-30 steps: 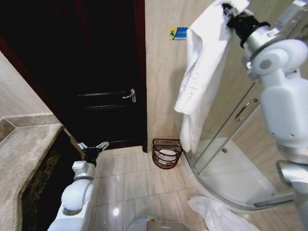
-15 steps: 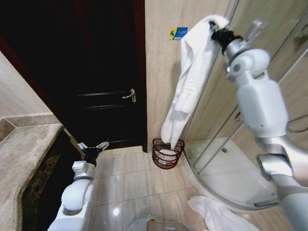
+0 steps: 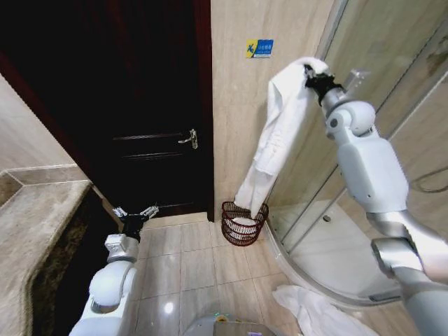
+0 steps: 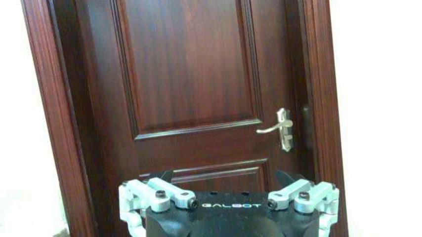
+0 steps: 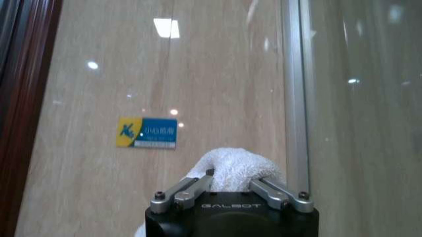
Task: Discard the used towel into the hamper.
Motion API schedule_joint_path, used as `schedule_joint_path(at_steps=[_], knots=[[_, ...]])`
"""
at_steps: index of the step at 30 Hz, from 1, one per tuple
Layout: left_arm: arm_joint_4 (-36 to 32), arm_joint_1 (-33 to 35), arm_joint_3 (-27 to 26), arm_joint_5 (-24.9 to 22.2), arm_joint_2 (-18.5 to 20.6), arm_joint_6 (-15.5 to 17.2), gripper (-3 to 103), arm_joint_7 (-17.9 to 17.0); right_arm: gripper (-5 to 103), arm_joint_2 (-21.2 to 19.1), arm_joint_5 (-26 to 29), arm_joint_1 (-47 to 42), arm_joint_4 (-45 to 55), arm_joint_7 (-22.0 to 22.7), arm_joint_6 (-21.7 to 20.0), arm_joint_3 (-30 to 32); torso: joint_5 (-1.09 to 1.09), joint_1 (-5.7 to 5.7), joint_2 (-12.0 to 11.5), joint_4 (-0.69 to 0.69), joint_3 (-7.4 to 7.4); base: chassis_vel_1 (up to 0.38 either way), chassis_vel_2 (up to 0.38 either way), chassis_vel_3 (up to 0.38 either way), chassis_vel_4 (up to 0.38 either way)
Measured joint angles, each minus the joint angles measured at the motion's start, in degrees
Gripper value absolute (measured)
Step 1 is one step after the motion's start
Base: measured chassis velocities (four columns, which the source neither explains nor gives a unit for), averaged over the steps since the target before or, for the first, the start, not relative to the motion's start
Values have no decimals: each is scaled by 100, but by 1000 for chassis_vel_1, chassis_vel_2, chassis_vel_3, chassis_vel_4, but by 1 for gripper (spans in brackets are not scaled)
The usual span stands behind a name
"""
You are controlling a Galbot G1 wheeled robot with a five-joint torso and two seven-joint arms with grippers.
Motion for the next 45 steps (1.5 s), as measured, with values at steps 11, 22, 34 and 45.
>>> schedule_joint_path(at_steps=[11,22,34,45], knots=[[0,0,0,0,0,0,100,0,5,363,-19,-375,321,96,44,-147,-2,0,-1,3,0,0,0,0,0],[0,0,0,0,0,0,100,0,5,587,-146,-586,308,194,98,-118,-1,0,-1,4,0,0,0,0,0],[0,0,0,0,0,0,100,0,5,374,-563,-864,164,-49,220,-16,-1,0,-1,2,-1,0,0,0,0],[0,0,0,0,0,0,100,0,5,735,-482,-928,359,220,221,-334,-1,1,-1,5,0,0,0,0,0]])
